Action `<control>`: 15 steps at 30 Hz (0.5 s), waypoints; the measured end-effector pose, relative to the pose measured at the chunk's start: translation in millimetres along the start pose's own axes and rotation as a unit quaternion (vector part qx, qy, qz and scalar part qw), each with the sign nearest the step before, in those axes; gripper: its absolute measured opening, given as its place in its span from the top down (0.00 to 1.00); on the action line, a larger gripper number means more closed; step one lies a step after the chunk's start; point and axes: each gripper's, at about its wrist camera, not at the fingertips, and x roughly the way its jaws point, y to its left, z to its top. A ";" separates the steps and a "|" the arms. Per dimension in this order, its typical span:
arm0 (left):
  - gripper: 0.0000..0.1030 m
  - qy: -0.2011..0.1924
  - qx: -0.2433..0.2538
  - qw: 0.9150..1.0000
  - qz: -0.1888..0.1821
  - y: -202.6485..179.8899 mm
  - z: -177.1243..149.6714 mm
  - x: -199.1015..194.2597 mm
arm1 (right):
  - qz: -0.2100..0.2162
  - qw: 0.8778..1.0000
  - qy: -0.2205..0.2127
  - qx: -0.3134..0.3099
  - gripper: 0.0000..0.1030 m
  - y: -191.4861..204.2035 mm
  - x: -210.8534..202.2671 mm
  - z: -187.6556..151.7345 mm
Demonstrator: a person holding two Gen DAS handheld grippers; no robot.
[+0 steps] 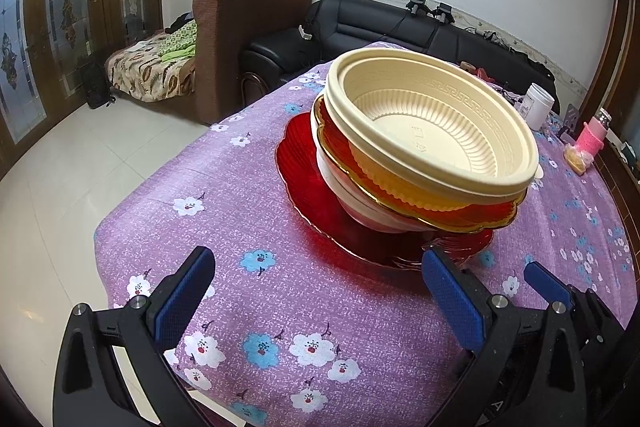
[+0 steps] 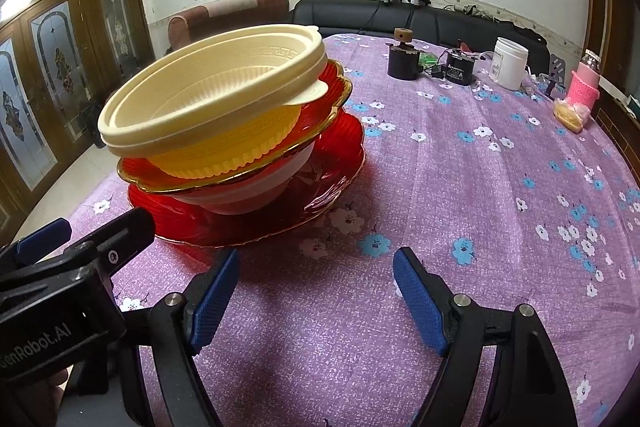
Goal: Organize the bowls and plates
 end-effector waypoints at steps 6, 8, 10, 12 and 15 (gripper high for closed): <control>0.00 0.002 -0.002 1.000 0.001 0.2 0.0 1.0 | 0.001 1.000 0.002 0.003 0.19 -1.2 0.6 -1.4; 0.00 0.003 -0.002 1.000 0.000 0.1 -0.2 1.3 | 0.002 1.000 0.002 0.004 0.19 -1.2 0.5 -1.6; 0.00 0.004 -0.001 1.000 0.000 0.1 -0.9 2.1 | 0.002 1.000 0.002 0.004 0.19 -1.2 0.7 -1.8; 0.00 0.006 0.000 1.000 0.000 0.0 -0.8 2.8 | 0.002 1.000 0.003 0.004 0.19 -1.3 0.6 -1.8; 0.00 0.005 0.000 1.000 0.000 0.0 -0.5 2.7 | 0.003 1.000 0.004 0.004 0.19 -1.2 1.6 -2.2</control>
